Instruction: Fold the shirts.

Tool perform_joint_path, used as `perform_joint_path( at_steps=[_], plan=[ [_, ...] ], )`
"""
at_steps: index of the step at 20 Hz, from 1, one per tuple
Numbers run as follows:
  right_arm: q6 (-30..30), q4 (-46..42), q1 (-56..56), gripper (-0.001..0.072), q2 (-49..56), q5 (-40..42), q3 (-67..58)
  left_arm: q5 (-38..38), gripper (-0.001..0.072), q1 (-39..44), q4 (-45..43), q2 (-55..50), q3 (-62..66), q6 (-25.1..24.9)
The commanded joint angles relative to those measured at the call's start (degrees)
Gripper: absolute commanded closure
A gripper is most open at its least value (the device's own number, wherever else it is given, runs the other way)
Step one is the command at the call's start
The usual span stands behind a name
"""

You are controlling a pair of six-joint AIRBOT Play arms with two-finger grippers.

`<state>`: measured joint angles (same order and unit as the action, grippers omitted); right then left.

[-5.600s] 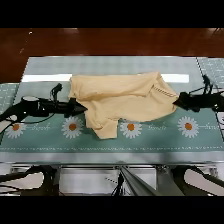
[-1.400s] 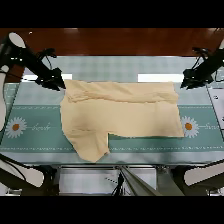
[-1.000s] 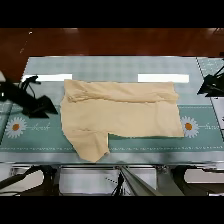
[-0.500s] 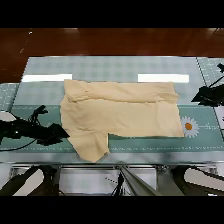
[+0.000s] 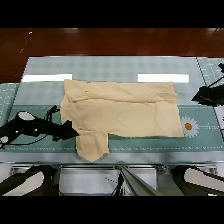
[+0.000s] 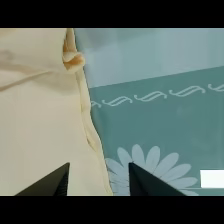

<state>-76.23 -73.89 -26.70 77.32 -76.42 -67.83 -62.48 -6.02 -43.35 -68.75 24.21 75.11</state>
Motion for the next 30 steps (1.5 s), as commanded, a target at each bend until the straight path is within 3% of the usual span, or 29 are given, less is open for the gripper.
perform_joint_path(
  at_steps=[1,2,4,6,7,11,14,17,18,20,22,25,30],
  plan=[
    [-4.0,-11.34,-0.13,0.025,-0.04,-1.38,0.83,4.87,0.0682,2.34,1.7,-0.83,-0.07,0.39],
    [-4.98,-12.66,-1.07,0.0259,-0.04,-2.08,2.6,4.31,0.0682,2.01,1.7,-0.61,-0.07,0.17],
    [-1.42,-3.96,-4.24,0.0258,-0.39,-3.04,8.24,2.78,0.0682,1.62,1.77,-0.24,-0.02,-2.08],
    [4.39,4.72,-6.12,0.0131,-1.14,-2.58,14.86,2.16,0.0682,1.64,1.79,-0.15,0.0,-2.73],
    [5.2,4.85,-6.1,0.0119,-1.11,-2.69,17.42,1.95,0.0682,1.64,1.84,-0.15,0.0,-3.5],
    [6.43,3.78,-6.05,0.0125,-1.11,-1.64,24.3,1.38,0.0682,1.64,1.84,-0.15,0.0,-4.0],
    [6.4,5.88,-5.64,0.0179,-1.11,0.48,27.36,1.4,0.0682,1.64,1.84,-0.15,0.0,-4.02],
    [5.2,7.32,-2.54,0.0196,-1.11,6.16,30.32,1.42,0.0682,1.64,1.86,-0.15,0.04,-4.02],
    [4.11,7.56,-0.92,0.03,-1.11,8.9,30.77,1.46,0.0681,1.64,1.86,-0.15,0.17,-4.04],
    [0.48,7.96,2.23,0.0655,-1.11,12.26,30.25,1.33,0.0682,1.64,2.19,-0.13,0.94,-4.9],
    [0.83,8.98,3.93,0.0683,-1.14,9.75,27.32,1.33,0.0682,1.62,2.73,0.55,3.1,-4.9],
    [6.62,15.98,4.17,0.0684,-1.64,1.99,18.27,-0.85,0.0682,1.62,4.33,3.76,11.47,-5.05],
    [7.58,28.89,4.46,0.0686,-4.37,11.06,5.29,2.14,0.0682,0.83,4.2,5.66,33.11,-5.03]
  ],
)
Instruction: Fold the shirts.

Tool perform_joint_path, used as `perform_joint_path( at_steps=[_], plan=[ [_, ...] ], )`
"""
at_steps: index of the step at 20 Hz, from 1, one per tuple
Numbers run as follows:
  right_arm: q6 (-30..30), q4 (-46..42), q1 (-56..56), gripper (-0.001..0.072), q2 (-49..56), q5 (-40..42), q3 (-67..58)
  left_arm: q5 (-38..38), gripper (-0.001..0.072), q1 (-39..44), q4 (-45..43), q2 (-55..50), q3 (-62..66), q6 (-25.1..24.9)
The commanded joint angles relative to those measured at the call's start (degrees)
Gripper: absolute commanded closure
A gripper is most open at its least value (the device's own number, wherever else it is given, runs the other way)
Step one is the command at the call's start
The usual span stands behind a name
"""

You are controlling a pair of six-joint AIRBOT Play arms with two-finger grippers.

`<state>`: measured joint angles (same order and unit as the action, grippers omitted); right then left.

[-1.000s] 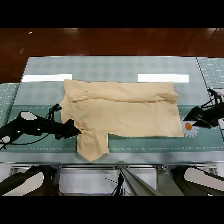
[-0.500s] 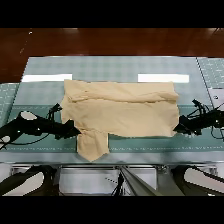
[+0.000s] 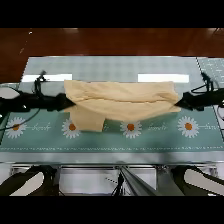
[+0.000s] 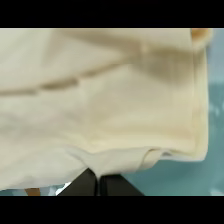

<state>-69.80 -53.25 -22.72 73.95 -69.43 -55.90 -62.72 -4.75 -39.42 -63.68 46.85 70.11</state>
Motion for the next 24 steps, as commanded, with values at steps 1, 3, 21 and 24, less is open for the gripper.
perform_joint_path(
  at_steps=[1,3,21,24],
  plan=[
    [1.2,7.96,1.03,0.0686,-1.01,6.64,-7.85,4.87,0.0682,-0.63,0.28,-0.37,13.14,-0.02],
    [1.16,7.61,2.64,0.0687,-0.87,12.74,-8.31,6.4,0.0682,-0.63,0.44,-4.42,17.16,-0.02],
    [-0.42,-3.45,10.97,0.0382,15.87,30.64,-8.33,-2.82,0.0163,-7.69,0.48,-35.21,30.23,3.23],
    [-1.25,-12.37,10.97,0.0243,11.72,31.19,-8.33,-12.13,0.0164,-9.75,0.46,-35.17,31.52,3.17]
  ],
)
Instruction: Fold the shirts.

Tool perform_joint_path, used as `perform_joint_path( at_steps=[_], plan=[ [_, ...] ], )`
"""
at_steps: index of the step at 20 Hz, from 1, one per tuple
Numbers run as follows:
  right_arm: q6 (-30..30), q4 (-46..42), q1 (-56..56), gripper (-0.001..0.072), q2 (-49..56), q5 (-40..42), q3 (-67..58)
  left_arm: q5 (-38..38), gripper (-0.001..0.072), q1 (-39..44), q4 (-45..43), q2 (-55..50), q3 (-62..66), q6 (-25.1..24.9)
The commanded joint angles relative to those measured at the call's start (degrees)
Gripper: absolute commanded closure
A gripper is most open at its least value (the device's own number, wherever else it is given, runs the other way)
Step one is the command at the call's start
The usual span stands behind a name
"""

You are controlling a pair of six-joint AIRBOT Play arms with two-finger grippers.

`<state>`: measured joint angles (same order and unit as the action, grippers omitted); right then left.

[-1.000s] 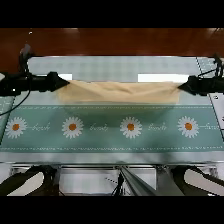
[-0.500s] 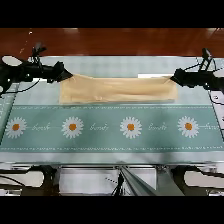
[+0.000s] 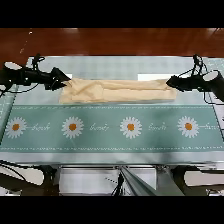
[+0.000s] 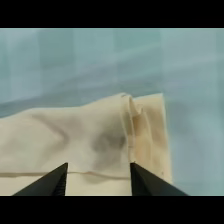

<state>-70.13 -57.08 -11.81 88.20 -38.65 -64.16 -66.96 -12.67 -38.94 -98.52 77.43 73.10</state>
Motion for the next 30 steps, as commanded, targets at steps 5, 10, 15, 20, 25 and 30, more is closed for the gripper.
perform_joint_path(
  at_steps=[5,10,15,20,25,30],
  plan=[
    [-21.27,-25.81,-3.3,0.0199,-5.2,-3.67,-0.04,-13.64,0.0168,-1.9,0.0,1.42,1.36,0.2],
    [-1.77,15.67,-13.92,0.0119,2.54,-13.44,-0.04,-13.55,0.0192,0.42,0.02,5.03,1.42,0.02],
    [0.46,22.75,-11.61,0.0119,7.28,-11.04,-0.04,-10.69,0.028,5.18,0.04,9.49,1.44,-0.63],
    [0.28,27.82,-6.32,0.0124,12.0,-6.54,-0.04,-9.33,0.028,10.16,2.23,10.67,2.64,-0.61],
    [2.8,29.4,-5.6,0.0683,8.55,-8.07,-0.17,-6.43,0.0387,12.66,2.45,10.67,5.46,-0.63],
    [2.97,23.34,-5.79,0.0684,-5.25,-15.91,-0.17,-2.69,0.068,16.61,2.51,9.49,5.44,-2.01]
  ],
)
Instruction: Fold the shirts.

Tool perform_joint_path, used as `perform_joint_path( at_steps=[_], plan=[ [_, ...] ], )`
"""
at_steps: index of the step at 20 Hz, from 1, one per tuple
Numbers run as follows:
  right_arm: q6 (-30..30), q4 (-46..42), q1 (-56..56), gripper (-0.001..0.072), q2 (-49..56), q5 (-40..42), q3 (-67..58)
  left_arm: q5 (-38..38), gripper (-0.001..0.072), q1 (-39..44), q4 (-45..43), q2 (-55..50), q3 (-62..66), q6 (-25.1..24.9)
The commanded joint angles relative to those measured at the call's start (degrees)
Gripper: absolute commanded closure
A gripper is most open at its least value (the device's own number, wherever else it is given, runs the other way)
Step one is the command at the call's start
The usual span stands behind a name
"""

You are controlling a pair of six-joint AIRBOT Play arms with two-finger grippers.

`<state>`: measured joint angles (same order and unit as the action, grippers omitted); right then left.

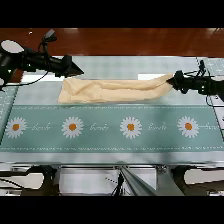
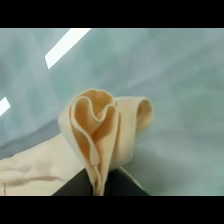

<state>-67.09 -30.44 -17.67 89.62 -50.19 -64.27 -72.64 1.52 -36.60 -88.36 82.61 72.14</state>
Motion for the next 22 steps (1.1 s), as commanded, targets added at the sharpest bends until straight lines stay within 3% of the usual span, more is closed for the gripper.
perform_joint_path(
  at_steps=[1,9,17,22],
  plan=[
    [-1.84,-5.57,0.17,0.0684,-9.9,-5.73,-0.07,4.57,0.068,4.13,0.17,-1.36,0.26,-1.03],
    [-22.71,-30.91,5.64,0.0684,-34.56,-9.55,-0.07,13.84,0.0681,22.01,0.0,-7.5,0.22,-0.98],
    [-32.2,-36.28,8.92,0.0684,-48.61,-17.86,-0.07,21.27,0.0681,35.5,0.09,-10.84,0.24,-0.96],
    [-34.18,-36.65,8.92,0.0684,-54.66,-23.1,-0.07,24.44,0.0681,42.25,0.26,-15.34,0.24,-0.94]
  ],
)
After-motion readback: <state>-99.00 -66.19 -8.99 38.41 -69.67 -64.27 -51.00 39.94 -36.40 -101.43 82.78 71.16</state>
